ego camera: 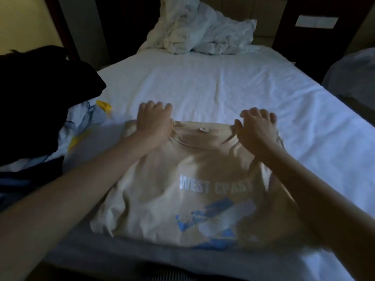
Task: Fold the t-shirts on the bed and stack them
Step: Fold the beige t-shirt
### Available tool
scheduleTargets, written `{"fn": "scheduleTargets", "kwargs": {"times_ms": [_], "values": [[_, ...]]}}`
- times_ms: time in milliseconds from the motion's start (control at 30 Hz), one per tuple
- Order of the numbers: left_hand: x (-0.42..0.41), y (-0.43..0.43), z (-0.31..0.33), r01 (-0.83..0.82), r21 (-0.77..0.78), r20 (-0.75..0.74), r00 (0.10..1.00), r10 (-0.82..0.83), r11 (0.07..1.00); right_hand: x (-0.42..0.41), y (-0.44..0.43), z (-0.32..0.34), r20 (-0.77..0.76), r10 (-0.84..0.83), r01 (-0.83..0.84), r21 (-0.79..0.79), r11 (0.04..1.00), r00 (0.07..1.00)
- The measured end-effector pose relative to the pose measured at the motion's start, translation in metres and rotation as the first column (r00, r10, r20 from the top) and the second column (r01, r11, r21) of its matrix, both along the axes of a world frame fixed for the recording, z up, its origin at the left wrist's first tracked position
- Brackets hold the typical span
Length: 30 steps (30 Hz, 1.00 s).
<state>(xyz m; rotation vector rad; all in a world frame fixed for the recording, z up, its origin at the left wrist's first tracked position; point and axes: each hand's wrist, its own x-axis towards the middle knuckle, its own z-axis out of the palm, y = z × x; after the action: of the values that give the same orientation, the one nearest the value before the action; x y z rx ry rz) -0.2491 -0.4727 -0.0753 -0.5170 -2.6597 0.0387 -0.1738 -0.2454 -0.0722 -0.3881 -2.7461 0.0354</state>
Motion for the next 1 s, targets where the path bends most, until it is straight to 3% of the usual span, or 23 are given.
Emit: {"fn": "scheduleTargets", "kwargs": {"times_ms": [67,133,233,333,500,700,800,833,900,1000], "values": [[0.035,0.019,-0.004,0.126,0.028,0.023,0.992,-0.126,0.992,0.02,-0.029,-0.001,0.009,0.131,-0.131,0.013,0.991,0.991],[0.062,0.022,-0.026,0.226,0.035,0.184,0.956,-0.228,0.974,0.039,-0.043,-0.02,0.141,0.238,-0.232,-0.058,0.971,0.961],[0.056,-0.009,-0.051,0.253,0.165,0.405,0.864,-0.299,0.953,0.051,-0.02,-0.041,0.24,0.233,-0.182,-0.22,0.959,0.942],[0.039,-0.029,-0.053,0.284,0.316,0.344,0.855,-0.389,0.905,0.048,-0.001,-0.047,0.215,0.142,-0.086,-0.254,0.964,0.966],[0.041,-0.024,-0.058,0.264,0.23,0.361,0.871,-0.334,0.937,0.049,-0.007,-0.048,0.224,0.165,-0.117,-0.213,0.97,0.961],[0.054,-0.022,-0.047,0.256,0.216,0.338,0.886,-0.319,0.942,0.103,-0.059,-0.031,-0.132,0.235,-0.262,-0.249,0.932,0.963],[0.058,-0.022,-0.041,0.367,0.22,0.268,0.868,-0.417,0.904,0.139,-0.1,-0.049,-0.052,0.428,-0.431,-0.066,0.9,0.902],[0.059,-0.02,-0.037,0.403,0.19,0.277,0.853,-0.443,0.895,0.148,-0.109,-0.052,0.041,0.454,-0.449,-0.095,0.888,0.89],[0.059,-0.013,-0.03,0.417,0.13,0.378,0.818,-0.434,0.9,0.156,-0.115,-0.059,0.165,0.43,-0.411,-0.137,0.901,0.888],[0.05,-0.001,-0.021,0.378,0.075,0.504,0.784,-0.362,0.923,0.156,-0.116,-0.057,0.157,0.373,-0.356,-0.129,0.926,0.914]]}}
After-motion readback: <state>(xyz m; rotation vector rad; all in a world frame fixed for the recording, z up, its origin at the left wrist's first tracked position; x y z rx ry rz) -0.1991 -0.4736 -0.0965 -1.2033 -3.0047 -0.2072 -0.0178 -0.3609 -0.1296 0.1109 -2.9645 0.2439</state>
